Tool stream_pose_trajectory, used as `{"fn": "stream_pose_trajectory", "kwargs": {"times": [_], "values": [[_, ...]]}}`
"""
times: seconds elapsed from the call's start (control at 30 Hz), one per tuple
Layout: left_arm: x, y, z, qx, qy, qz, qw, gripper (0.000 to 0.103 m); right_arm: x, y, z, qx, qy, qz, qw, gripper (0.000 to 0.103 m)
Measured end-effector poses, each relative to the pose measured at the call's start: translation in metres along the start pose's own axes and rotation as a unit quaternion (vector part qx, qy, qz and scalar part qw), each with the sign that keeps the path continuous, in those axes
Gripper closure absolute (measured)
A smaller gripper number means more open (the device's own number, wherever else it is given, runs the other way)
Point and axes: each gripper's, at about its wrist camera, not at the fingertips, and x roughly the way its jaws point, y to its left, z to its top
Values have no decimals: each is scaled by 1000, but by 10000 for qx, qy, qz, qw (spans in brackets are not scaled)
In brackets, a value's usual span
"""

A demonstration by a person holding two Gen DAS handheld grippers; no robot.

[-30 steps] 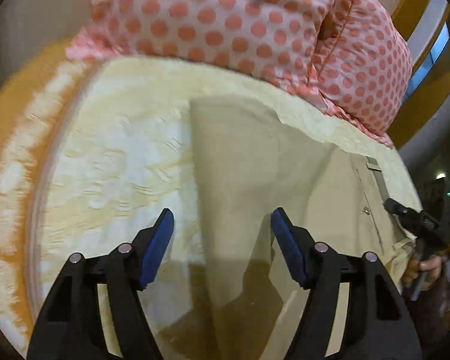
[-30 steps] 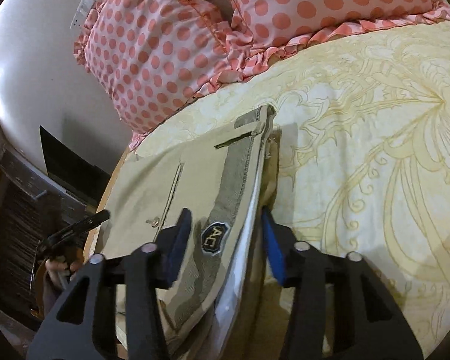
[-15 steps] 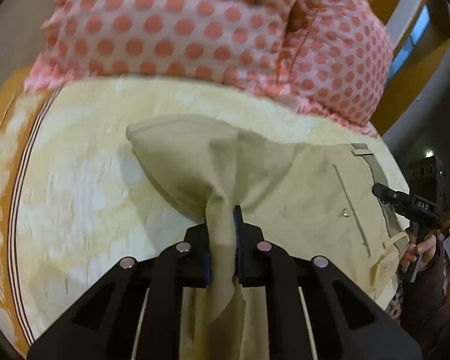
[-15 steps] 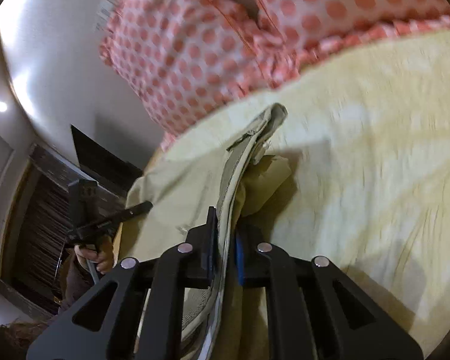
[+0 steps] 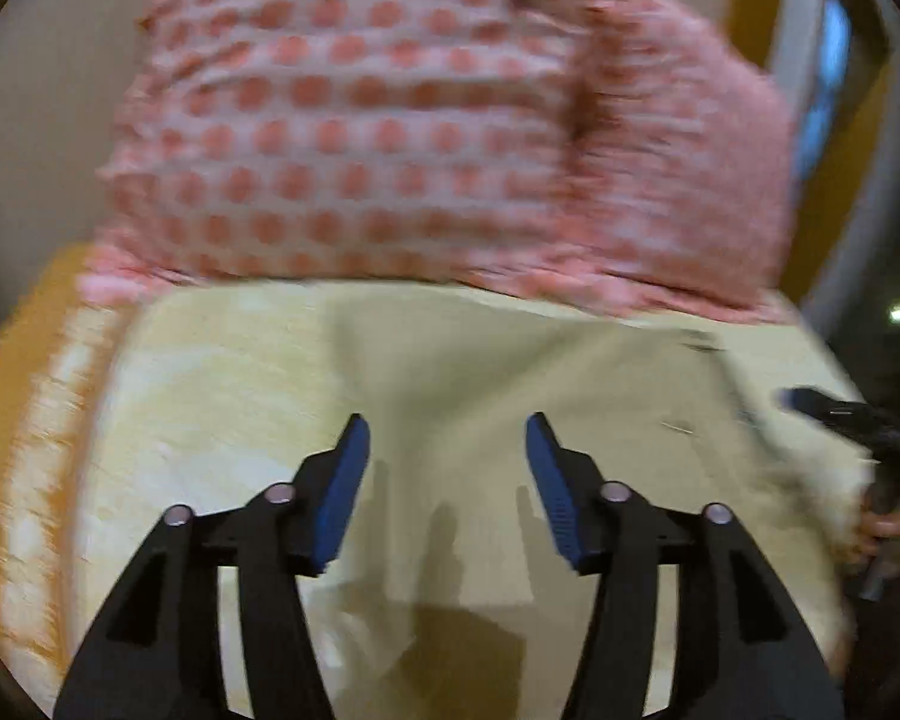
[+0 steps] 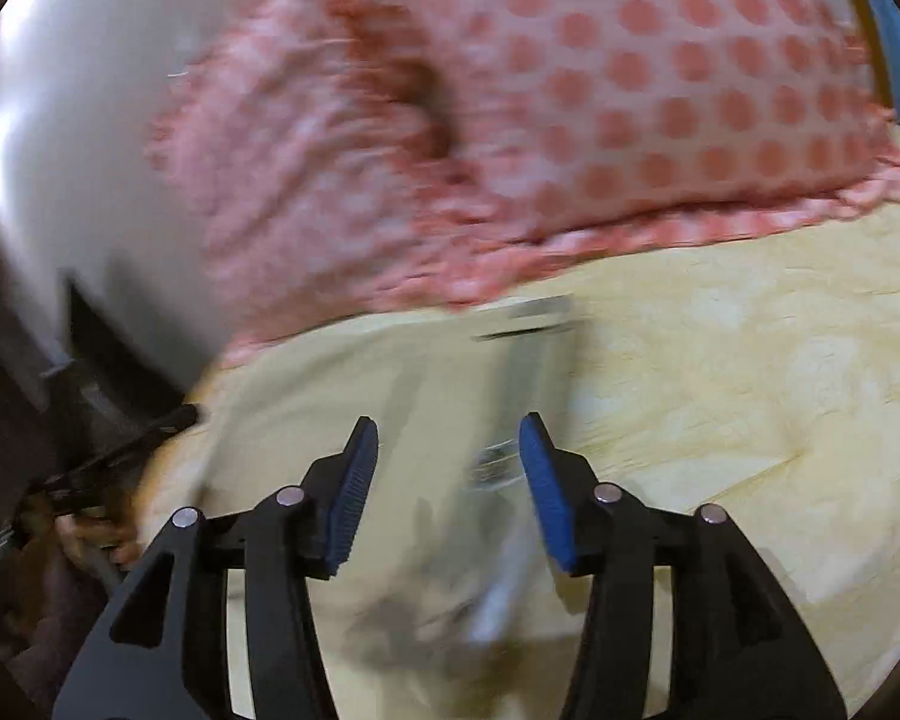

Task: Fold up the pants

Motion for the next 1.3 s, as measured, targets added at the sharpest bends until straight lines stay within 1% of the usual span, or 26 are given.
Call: {"fn": "stream_pose_trajectory", "kwargs": {"times": [0.03,0.07,0.1,0.13,0.17,0.2,0.23,0.27,0.3,0.33,0.37,0.4,0.43,0.47,0.5,0.53,0.63,0.7,0.73,0.8,0.87,0.97,1.07,1.3], "values": [[7,-5,-8,-9,180,-222,9996,40,9,3,-4,64,259,184,9995,46],[16,-7,-16,-18,368,-301,9989,39,18,3,-7,143,462,168,9987,37],[35,-8,-23,-57,727,-276,9970,40,33,-2,-12,264,784,-62,9966,34],[57,-5,-30,-128,1105,-126,9937,41,41,-6,-14,313,774,-77,9965,35],[65,-5,-35,-107,1101,-58,9938,41,40,-6,-14,312,673,-102,9972,36],[62,-10,-36,92,859,315,9958,42,35,-5,-14,412,669,-317,9964,37],[61,-13,-40,153,969,708,9927,42,28,-1,-15,433,589,-542,9959,37],[55,-14,-45,120,970,697,9928,41,13,11,-22,263,391,-821,9955,33],[41,-15,-54,79,832,523,9951,31,6,21,-29,101,253,-873,9958,28],[26,-19,-62,89,667,541,9963,24,-7,33,-39,-129,35,-911,9958,16],[11,-23,-71,129,459,716,9963,9,-15,43,-50,-328,-114,-928,9951,8],[-5,-30,-84,214,157,1017,9945,4,-21,59,-70,-600,-240,-987,9930,8],[-19,-35,-99,308,-52,1213,9921,4,-24,70,-87,-828,-317,-1117,9898,8],[-26,-39,-110,355,-129,1314,9906,2,-24,80,-102,-1038,-363,-1312,9852,8],[-34,-42,-125,364,-188,1412,9891,2,-22,84,-111,-1127,-378,-1445,9823,8],[-37,-44,-136,359,-195,1434,9888,2,-16,90,-124,-1212,-370,-1679,9776,8],[-40,-46,-161,287,-78,1482,9885,2,1,95,-139,-1247,-309,-2039,9705,8],[-40,-46,-172,279,-66,1619,9864,2,6,93,-148,-1192,-237,-2214,9676,8],[-39,-46,-176,292,-50,1684,9853,2,5,95,-151,-1250,-304,-2271,9653,8],[-34,-43,-182,264,58,1628,9863,2,5,97,-157,-1295,-363,-2484,9593,6],[-38,-41,-191,194,-44,1578,9873,2,6,98,-161,-1294,-450,-2606,9557,2],[-38,-42,-196,209,-154,1578,9871,2,9,102,-168,-1384,-600,-2881,9456,1],[-38,-42,-198,223,-218,1570,9871,2,7,101,-172,-1363,-757,-2899,9443,1],[-39,-42,-198,224,-233,1563,9872,2,6,100,-172,-1364,-770,-2891,9444,1]]}}
